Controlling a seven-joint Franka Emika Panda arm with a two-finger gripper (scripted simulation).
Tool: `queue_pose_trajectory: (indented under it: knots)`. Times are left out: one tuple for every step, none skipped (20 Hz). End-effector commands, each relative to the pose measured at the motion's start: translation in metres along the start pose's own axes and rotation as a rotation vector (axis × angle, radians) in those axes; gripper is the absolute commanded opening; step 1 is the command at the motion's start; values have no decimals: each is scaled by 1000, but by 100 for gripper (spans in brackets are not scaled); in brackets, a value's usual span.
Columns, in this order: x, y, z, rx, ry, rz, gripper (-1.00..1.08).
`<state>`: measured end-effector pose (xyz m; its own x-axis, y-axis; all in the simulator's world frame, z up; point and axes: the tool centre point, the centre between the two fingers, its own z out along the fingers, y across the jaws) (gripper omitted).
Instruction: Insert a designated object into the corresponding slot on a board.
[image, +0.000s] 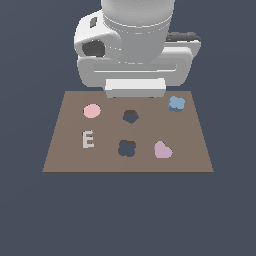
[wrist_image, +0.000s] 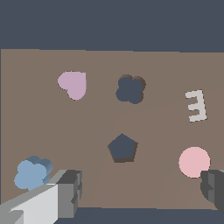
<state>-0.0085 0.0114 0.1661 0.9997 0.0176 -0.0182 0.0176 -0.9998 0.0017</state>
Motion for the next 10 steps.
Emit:
queue_pose_trajectory:
  knots:
    - [0,0,0,0,0,0,100]
    - [0,0,0,0,0,0,100]
    - [0,-1,1,0,0,1,100]
    - [-1,-2,1,0,0,3,100]
    - [-2,-3,2,0,0,6,100]
    - [-3,-5,4,0,1,9,100]
    - [-4,-7,5,0,1,13,100]
    - [-6,-9,7,0,1,17,100]
    - [-8,-12,9,0,1,22,100]
    - [-10,-15,12,0,2,28,100]
